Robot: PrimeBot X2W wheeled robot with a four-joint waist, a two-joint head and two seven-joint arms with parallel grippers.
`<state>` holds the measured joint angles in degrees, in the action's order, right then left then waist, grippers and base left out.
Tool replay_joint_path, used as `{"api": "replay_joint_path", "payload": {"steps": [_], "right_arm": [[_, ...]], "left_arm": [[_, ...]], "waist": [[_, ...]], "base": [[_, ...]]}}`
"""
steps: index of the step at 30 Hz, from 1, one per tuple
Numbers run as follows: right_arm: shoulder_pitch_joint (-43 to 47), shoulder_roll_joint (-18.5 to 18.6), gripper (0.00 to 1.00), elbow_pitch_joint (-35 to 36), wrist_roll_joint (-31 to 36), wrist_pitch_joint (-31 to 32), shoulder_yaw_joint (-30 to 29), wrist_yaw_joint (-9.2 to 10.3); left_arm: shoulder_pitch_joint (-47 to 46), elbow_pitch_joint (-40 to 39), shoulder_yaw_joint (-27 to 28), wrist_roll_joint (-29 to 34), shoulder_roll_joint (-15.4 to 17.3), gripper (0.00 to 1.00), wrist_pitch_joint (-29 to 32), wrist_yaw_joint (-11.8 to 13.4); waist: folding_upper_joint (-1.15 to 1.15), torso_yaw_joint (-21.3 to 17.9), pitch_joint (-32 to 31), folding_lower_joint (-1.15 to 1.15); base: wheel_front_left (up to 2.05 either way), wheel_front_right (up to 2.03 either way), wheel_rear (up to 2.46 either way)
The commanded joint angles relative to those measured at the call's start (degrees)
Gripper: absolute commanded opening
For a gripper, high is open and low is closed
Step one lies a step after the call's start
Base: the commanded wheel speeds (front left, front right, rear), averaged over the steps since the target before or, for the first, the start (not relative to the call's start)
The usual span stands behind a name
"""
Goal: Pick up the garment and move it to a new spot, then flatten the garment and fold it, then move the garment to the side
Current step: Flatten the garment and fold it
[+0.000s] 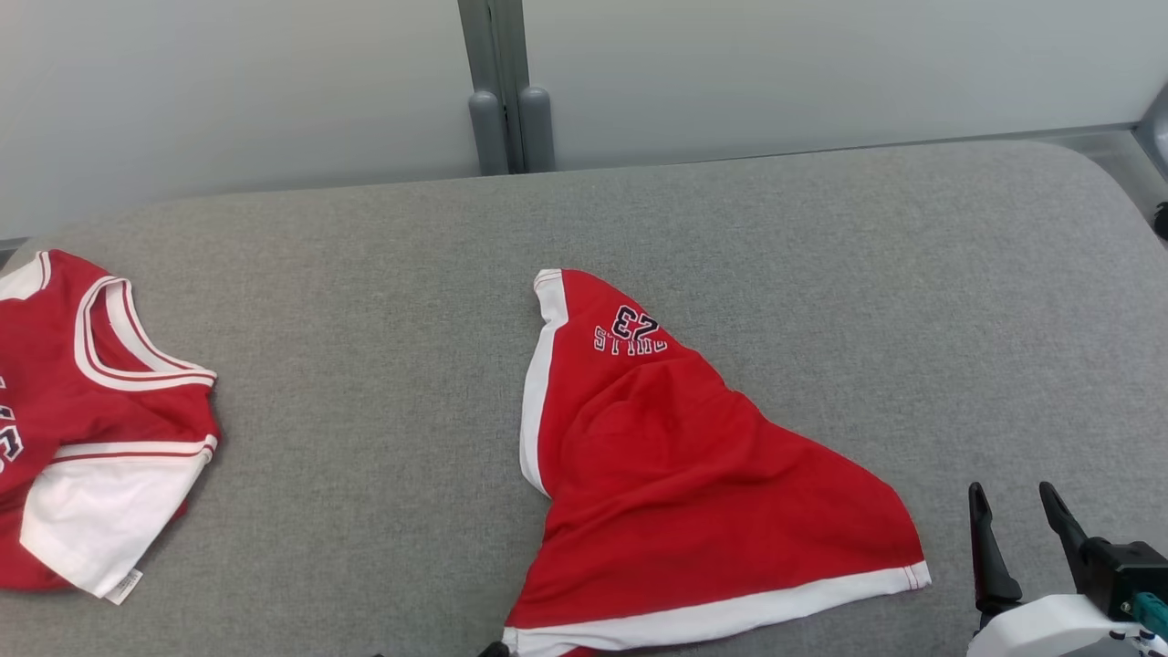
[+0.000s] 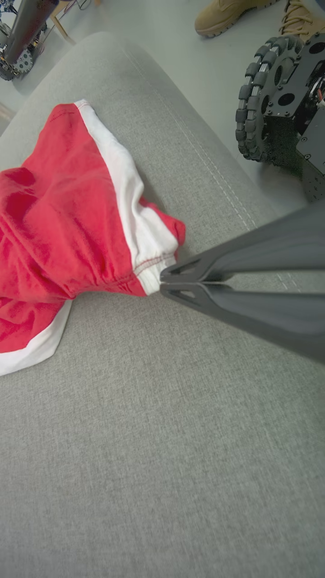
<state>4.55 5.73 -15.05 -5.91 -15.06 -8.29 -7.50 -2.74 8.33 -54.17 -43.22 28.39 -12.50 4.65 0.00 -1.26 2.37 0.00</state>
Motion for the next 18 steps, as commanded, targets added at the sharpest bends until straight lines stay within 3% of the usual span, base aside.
{"api": "replay_joint_path", "payload": {"steps": [1, 2, 3, 4, 8, 13, 18], "right_arm": [[0.95, 0.2, 1.0, -0.17, 0.32, -0.18, 0.07, 0.02], [1.08, 0.22, 1.0, -0.15, 0.34, -0.18, 0.13, 0.02], [1.13, 0.23, 1.0, -0.08, 0.36, -0.18, 0.16, 0.02], [1.13, 0.2, 1.0, -0.01, 0.39, -0.18, 0.18, 0.02], [1.25, 0.0, 1.0, 0.27, 0.4, -0.18, 0.47, 0.02], [1.69, 0.02, 1.0, 1.57, 0.82, -0.18, 0.18, 0.02], [1.5, 1.01, 1.0, 4.96, 1.76, -0.18, 0.49, 0.02]], "left_arm": [[1.0, 0.66, 0.43, 0.7, 0.46, 0.0, -0.75, 0.73], [1.16, 1.13, 0.91, 1.02, 0.5, 0.2, -1.21, 1.21], [1.33, 1.52, 1.4, 1.42, 0.48, 0.72, -1.55, 1.55], [1.33, 2.08, 1.98, 2.38, 0.52, 1.0, -1.97, 1.94], [2.92, 3.95, 6.42, 2.88, -0.89, 1.0, -2.77, 3.38], [6.59, -1.1, 19.97, 7.67, -4.67, 1.0, -2.7, 5.87], [10.08, -7.89, 32.6, 16.35, -10.63, 1.0, -2.71, 4.58]], "waist": [[0.0, 1.11, -1.57, 0.0], [0.0, 1.11, -1.8, 0.0], [0.0, 1.1, -1.94, 0.0], [0.0, 1.07, -2.11, 0.0], [0.0, 0.68, -2.65, 0.0], [0.0, 0.31, -3.16, 0.0], [0.0, 0.2, -3.47, 0.0]], "base": [[0.0, 0.0, 0.0], [0.0, 0.0, 0.0], [0.0, 0.0, 0.0], [0.0, 0.0, 0.0], [0.0, 0.0, 0.0], [0.0, 0.0, 0.0], [0.0, 0.0, 0.0]]}}
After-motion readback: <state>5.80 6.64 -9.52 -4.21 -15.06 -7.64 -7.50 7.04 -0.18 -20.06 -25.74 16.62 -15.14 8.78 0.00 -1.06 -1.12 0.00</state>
